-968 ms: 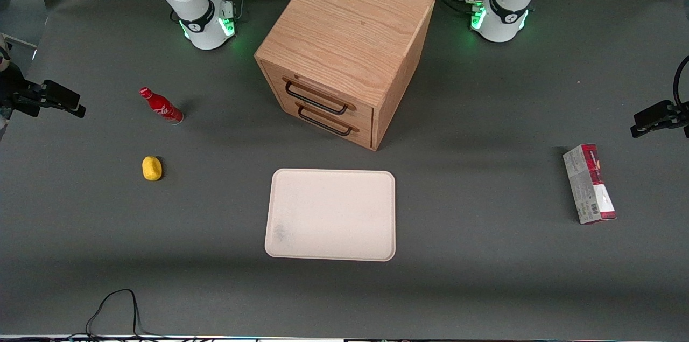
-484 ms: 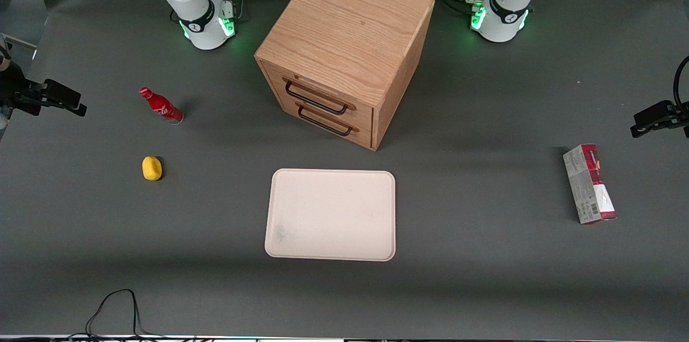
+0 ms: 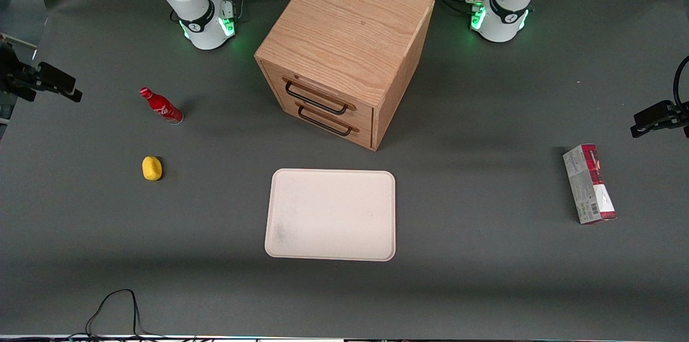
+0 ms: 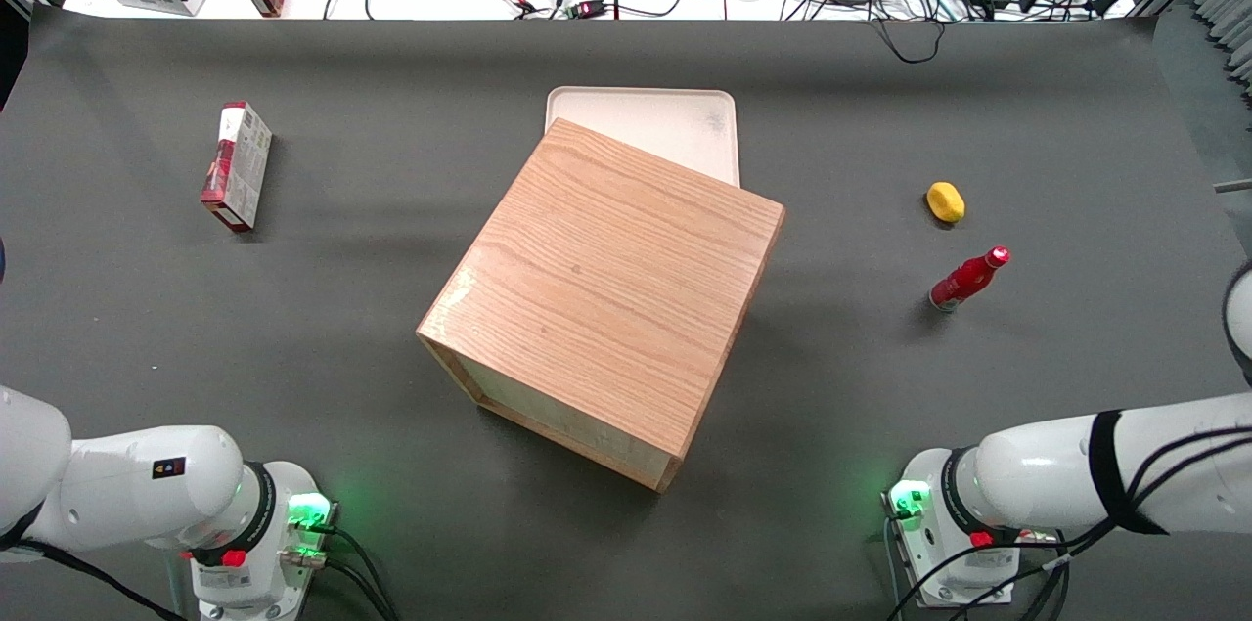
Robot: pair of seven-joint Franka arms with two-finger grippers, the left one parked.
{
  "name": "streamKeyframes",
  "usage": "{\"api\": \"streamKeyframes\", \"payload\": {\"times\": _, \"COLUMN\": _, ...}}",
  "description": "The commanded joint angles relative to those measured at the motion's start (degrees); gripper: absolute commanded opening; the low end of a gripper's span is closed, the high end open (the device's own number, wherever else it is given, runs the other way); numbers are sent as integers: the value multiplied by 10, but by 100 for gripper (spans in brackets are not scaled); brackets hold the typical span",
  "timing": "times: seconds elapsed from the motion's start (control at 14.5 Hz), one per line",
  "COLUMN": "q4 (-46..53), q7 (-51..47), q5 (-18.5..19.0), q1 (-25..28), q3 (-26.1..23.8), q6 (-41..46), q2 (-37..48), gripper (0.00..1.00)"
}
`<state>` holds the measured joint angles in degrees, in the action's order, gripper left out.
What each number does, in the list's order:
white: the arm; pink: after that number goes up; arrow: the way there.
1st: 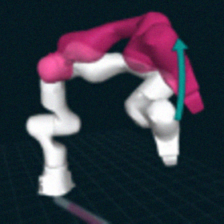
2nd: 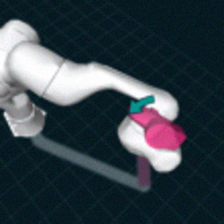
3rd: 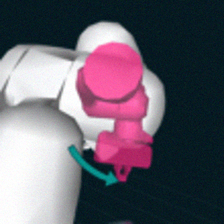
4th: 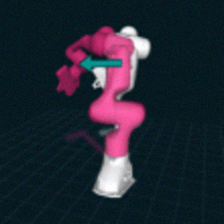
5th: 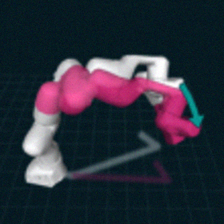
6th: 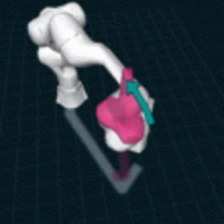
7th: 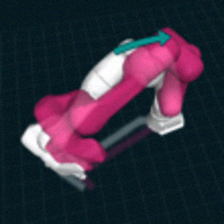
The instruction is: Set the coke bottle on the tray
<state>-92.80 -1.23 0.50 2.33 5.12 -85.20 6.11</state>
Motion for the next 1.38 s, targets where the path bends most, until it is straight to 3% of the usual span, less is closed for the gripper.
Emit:
{"api": "streamKeyframes", "payload": {"times": 0.0, "q4": -97, "q7": 7, "q5": -1, "q1": 5, "q3": 11, "q6": -8, "q2": 94, "gripper": 100}}
{"api": "streamKeyframes", "payload": {"times": 0.48, "q4": -286, "q7": 11, "q5": 38, "q1": 6, "q3": 10, "q6": -36, "q2": 249, "gripper": 100}}
{"api": "streamKeyframes", "payload": {"times": 0.62, "q4": -303, "q7": 32, "q5": 52, "q1": 5, "q3": 12, "q6": -36, "q2": 261, "gripper": 100}}
{"api": "streamKeyframes", "payload": {"times": 0.97, "q4": -330, "q7": 97, "q5": 53, "q1": 5, "q3": 72, "q6": -43, "q2": 272, "gripper": 100}}
{"api": "streamKeyframes", "payload": {"times": 1.31, "q4": -353, "q7": 91, "q5": 56, "q1": 6, "q3": 67, "q6": -57, "q2": 284, "gripper": 100}}
